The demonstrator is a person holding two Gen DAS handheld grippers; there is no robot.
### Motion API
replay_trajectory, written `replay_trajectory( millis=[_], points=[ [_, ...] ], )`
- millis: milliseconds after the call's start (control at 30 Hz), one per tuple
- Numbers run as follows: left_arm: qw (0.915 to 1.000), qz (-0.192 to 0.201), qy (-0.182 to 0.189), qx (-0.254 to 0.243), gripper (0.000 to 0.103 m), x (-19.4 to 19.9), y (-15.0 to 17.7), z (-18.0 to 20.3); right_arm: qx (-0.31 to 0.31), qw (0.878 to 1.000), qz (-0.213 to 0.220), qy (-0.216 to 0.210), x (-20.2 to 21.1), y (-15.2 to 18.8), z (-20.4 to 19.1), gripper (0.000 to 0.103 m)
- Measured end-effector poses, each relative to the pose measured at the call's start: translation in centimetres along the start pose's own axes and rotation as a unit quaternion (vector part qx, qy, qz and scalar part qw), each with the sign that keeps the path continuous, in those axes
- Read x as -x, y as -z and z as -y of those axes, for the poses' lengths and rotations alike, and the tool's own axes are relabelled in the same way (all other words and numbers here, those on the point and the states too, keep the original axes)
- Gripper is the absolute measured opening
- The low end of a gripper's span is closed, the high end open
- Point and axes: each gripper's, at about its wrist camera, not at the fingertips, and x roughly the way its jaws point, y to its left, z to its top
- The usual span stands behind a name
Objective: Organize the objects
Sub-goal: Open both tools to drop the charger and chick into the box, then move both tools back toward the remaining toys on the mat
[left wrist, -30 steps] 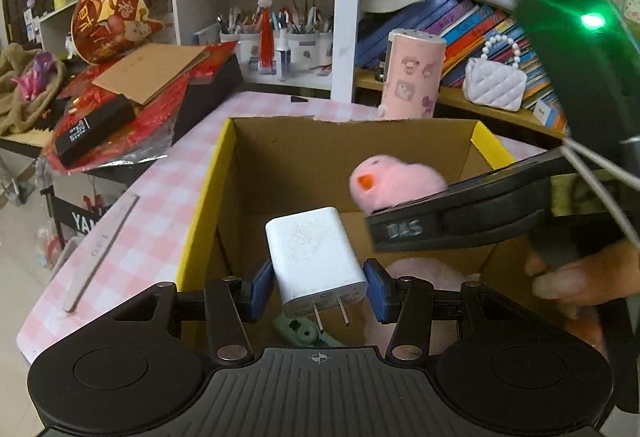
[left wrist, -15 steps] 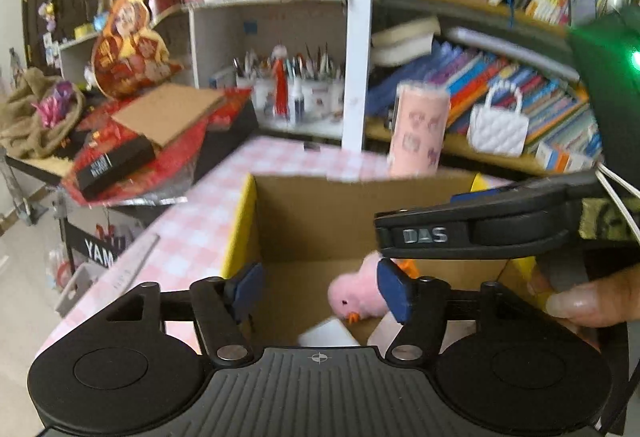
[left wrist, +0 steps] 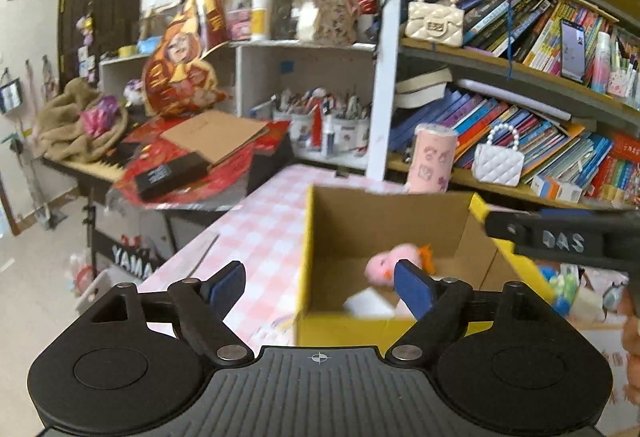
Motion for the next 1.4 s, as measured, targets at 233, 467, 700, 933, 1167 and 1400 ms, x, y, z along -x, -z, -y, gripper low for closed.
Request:
replay_trajectory(
  millis=[233, 467, 700, 933, 1167, 1400],
  points=[
    [0.9996, -0.024, 0.001, 0.016, 0.087, 3.0, 3.1, -1.6, 0.016, 0.998, -0.054, 0.031, 2.9, 5.9, -3.1, 0.057],
    [0.9994, -0.034, 0.001, 0.003, 0.087, 5.6, 5.6, -1.6, -0.004, 0.996, -0.071, 0.052, 6.4, 9.7, -4.4, 0.057],
    [0.9976, -0.061, 0.023, -0.022, 0.087, 6.7, 7.9, -0.4, -0.021, 0.992, -0.085, 0.093, 9.2, 12.6, -3.9, 0.057],
    [0.9919, -0.076, 0.079, -0.065, 0.088, 7.1, 8.9, 3.0, -0.058, 0.982, -0.098, 0.152, 12.0, 14.7, -1.3, 0.057],
    [0.9824, -0.084, 0.131, -0.104, 0.088, 6.5, 9.2, 7.1, -0.096, 0.969, -0.097, 0.204, 14.0, 15.6, 1.8, 0.057],
    [0.9715, -0.095, 0.171, -0.133, 0.089, 5.7, 9.6, 11.1, -0.125, 0.954, -0.108, 0.249, 14.7, 16.3, 5.6, 0.059]
  ],
)
